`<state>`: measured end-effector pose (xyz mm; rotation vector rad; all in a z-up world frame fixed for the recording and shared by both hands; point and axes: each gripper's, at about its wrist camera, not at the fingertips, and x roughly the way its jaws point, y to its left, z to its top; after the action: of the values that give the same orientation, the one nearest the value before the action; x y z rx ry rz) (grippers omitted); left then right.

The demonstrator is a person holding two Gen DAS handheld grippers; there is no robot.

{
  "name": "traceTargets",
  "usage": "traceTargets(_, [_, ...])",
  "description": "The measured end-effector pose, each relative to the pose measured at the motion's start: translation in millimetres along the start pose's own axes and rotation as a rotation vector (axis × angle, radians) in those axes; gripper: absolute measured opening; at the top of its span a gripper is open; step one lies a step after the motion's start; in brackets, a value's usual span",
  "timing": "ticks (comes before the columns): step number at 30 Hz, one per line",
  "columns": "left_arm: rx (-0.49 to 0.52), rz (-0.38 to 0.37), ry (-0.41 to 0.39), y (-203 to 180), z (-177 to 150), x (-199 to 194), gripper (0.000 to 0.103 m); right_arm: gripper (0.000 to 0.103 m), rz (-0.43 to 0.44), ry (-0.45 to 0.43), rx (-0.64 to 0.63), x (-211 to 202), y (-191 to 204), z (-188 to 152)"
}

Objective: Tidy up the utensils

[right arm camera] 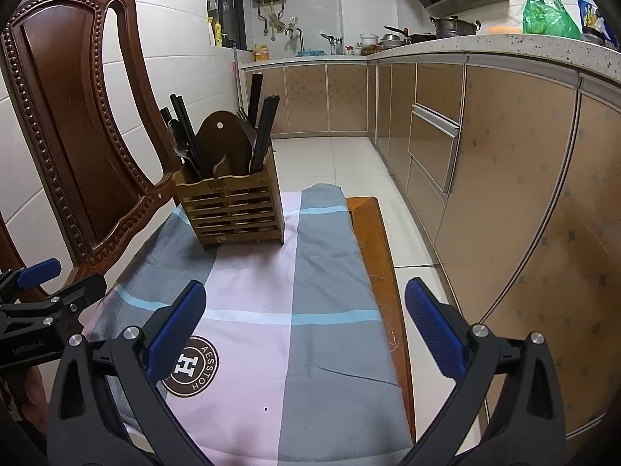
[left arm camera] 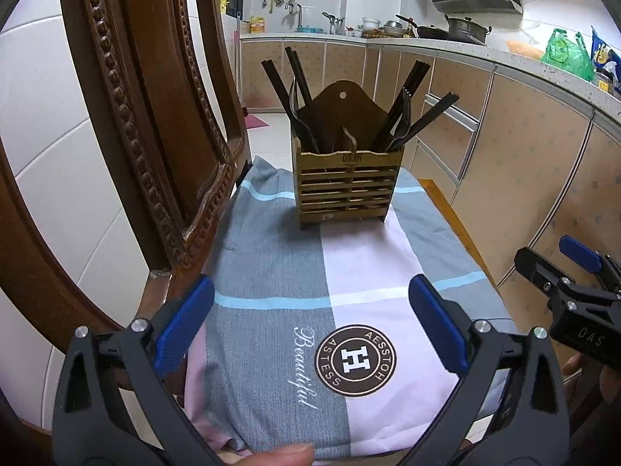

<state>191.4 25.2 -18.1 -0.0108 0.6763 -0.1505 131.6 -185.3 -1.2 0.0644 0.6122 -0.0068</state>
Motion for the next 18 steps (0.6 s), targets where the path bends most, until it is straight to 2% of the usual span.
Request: traceTargets(18, [-0.002, -0.005, -0.001, -0.2, -0.6, -0.9, 0.099, 0.1, 0.002, 0.003, -0.005, 2.0, -0.5, -0.5])
